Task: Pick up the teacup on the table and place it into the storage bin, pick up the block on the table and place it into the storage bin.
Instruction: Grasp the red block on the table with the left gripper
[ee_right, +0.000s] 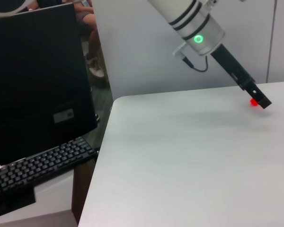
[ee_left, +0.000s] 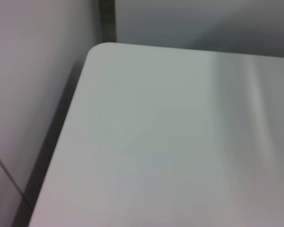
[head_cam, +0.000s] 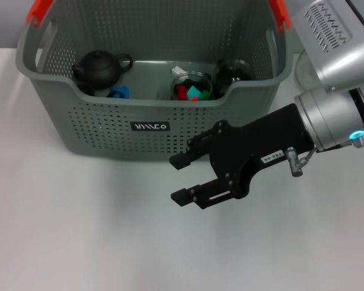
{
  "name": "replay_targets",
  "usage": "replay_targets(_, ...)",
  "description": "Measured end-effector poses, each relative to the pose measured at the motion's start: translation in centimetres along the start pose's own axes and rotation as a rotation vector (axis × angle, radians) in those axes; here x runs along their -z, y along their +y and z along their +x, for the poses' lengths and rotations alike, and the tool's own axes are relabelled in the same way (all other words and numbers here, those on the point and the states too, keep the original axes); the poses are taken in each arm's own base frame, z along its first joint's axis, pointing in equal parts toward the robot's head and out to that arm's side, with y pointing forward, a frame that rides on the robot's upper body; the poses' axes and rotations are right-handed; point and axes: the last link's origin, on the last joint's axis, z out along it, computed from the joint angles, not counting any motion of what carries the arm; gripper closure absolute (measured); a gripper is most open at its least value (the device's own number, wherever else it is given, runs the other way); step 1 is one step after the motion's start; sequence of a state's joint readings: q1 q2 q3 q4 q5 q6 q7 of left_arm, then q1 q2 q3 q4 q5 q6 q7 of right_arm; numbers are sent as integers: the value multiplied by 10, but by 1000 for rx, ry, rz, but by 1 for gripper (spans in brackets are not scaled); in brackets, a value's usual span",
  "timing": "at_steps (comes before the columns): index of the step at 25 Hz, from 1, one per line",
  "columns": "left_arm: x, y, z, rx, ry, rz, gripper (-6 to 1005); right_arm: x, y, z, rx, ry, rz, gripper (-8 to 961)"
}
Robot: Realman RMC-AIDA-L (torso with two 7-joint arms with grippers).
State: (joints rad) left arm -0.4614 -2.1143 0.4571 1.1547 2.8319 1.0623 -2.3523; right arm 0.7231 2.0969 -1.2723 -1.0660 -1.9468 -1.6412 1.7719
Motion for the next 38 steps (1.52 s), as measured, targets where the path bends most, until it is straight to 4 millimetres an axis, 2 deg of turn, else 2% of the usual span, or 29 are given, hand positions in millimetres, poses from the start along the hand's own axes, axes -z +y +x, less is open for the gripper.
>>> replay_targets(8, -15, -7, 3, 68, 25, 54, 53, -2, -1, 4, -19, -2, 2, 322)
replay_targets(19, -29, -12, -9, 122, 42, 97, 67, -4, -2, 4, -16, 0, 6, 322)
replay_targets(35, -39, -11, -13, 138, 54, 115, 165, -7, -4, 4, -17, 4, 8, 320)
replay_targets(38, -39, -12, -13, 140, 58, 119, 361, -7, -3, 3, -14, 7, 5, 321)
